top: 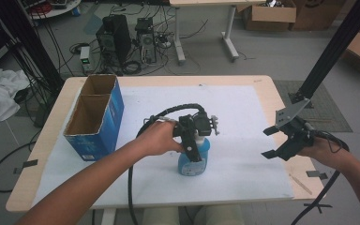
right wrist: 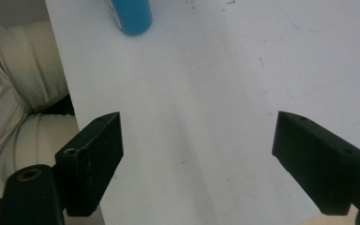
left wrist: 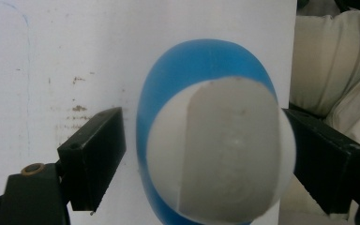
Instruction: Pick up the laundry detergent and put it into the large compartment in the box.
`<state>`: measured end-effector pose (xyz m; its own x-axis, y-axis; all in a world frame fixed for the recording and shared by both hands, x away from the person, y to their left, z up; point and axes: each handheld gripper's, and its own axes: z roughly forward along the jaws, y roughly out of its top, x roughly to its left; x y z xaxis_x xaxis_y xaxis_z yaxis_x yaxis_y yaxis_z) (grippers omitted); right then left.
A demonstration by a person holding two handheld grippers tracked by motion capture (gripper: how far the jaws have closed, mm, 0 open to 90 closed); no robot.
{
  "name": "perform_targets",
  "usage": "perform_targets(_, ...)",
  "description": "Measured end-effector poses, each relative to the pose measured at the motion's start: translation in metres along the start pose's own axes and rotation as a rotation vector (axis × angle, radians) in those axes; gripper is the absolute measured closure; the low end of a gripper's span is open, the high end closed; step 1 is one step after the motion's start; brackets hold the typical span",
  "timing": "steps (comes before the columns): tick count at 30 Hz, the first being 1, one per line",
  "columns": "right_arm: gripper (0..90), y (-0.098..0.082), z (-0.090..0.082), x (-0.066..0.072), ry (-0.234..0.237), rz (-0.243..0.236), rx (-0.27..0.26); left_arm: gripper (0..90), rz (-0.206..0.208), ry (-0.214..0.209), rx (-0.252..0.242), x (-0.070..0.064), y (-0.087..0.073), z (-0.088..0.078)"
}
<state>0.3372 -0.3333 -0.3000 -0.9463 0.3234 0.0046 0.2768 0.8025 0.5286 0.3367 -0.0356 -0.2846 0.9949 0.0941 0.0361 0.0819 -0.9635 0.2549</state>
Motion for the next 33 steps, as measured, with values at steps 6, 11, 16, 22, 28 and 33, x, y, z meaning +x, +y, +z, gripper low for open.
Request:
perform_targets(6,16.7,0.0004,-0.0011,-0.0003,-0.002,0.004,-0.003,17.8,0.000,-0.003,0.001,-0.0008,0.0014,0.0017)
perform_targets(11,16.7,0.0003,-0.0011,-0.0001,-0.002,0.003,-0.004,18.0,-0.004,-0.002,0.004,-0.0011,0.0013,0.0024)
perform_targets(16,16.8,-0.0001,-0.0007,-0.0003,-0.002,-0.002,-0.005,19.5,-0.004,0.002,0.007,-0.0009,0.0010,0.0029)
perform_targets(22,16.9,0.0004,-0.0018,-0.0003,-0.001,0.001,-0.006,20.5,0.001,0.005,0.009,-0.0004,0.0017,0.0040)
perform_targets(28,17.0,0.0005,-0.0015,-0.0002,-0.001,0.001,-0.005,22.7,-0.007,0.006,0.008,0.0000,0.0009,0.0043)
perform_targets(33,17.0,0.0007,-0.0014,-0.0004,-0.001,0.001,-0.007,24.2,0.001,0.021,0.010,0.0009,0.0010,0.0042)
